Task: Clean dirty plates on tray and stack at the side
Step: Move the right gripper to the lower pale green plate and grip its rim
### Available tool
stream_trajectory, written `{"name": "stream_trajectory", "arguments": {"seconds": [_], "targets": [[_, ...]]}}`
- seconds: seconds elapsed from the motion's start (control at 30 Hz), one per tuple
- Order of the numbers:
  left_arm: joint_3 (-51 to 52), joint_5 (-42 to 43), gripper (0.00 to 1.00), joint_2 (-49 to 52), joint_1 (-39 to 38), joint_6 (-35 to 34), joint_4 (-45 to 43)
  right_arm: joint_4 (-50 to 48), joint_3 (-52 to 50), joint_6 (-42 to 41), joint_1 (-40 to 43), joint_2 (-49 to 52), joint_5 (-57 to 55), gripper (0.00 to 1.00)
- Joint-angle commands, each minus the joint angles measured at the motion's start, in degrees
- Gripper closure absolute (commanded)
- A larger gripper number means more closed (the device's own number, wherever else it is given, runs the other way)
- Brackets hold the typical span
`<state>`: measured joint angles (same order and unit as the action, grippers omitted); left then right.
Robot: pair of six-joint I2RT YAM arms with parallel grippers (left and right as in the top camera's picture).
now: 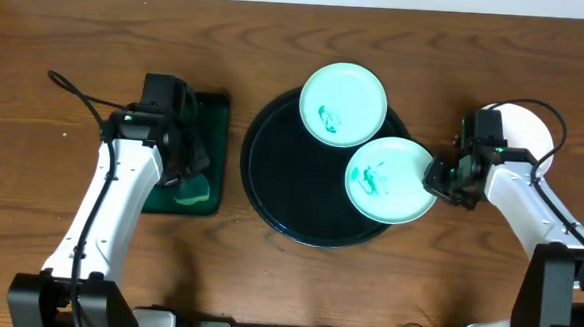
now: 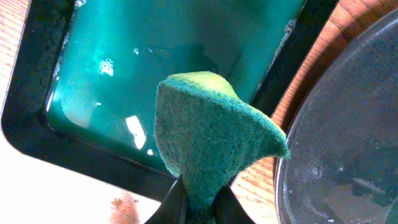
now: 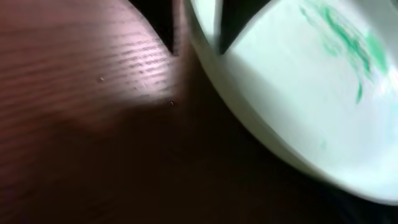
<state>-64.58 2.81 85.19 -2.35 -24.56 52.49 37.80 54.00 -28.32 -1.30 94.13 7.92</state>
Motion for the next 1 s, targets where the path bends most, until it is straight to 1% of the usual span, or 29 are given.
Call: {"name": "stream_trajectory", "arguments": {"seconds": [0.0,0.13,0.4,0.53,0.67,0.7,0.8,0.97], "targets": [[0.6,-0.7,0.93,0.5,0.2,0.5,0.2,-1.7,-2.1,-0.6,-0.3,0.4,-0.3,0.93],[0.6,-0.7,0.93,0.5,0.1,0.5,0.2,-4.3,-4.2,-0.6,-0.3,0.4,-0.3,0.99],[0.6,-0.7,0.93,0.5,0.1,0.5,0.2,-4.7,-4.7,0.3,-0.3,0.4,0.3,0.99],[0.6,-0.7,0.93,0.5,0.2,0.5,0.2,-4.5,-4.6,6.0,-2.1,-0.7,4.6,0.98],[0.6,-0.7,0.93,0.5,0.2,0.5,0.1,-5.4,-4.6,13.0,-7.2,-2.3,8.8,0.99],[0.6,-0.7,0.93,0.5,0.2,0.5,0.0,-5.6,-4.6,13.6,-8.9,-2.6,9.1,0.98],[0.6,-0.7,0.93,0.5,0.2,0.5,-0.2,-6.4,-4.6,13.5,-13.6,-2.7,8.6,0.99],[0.6,-0.7,0.93,0.5,0.2,0.5,-0.3,-7.9,-4.6,7.1,-17.9,-2.7,3.7,0.99]]}}
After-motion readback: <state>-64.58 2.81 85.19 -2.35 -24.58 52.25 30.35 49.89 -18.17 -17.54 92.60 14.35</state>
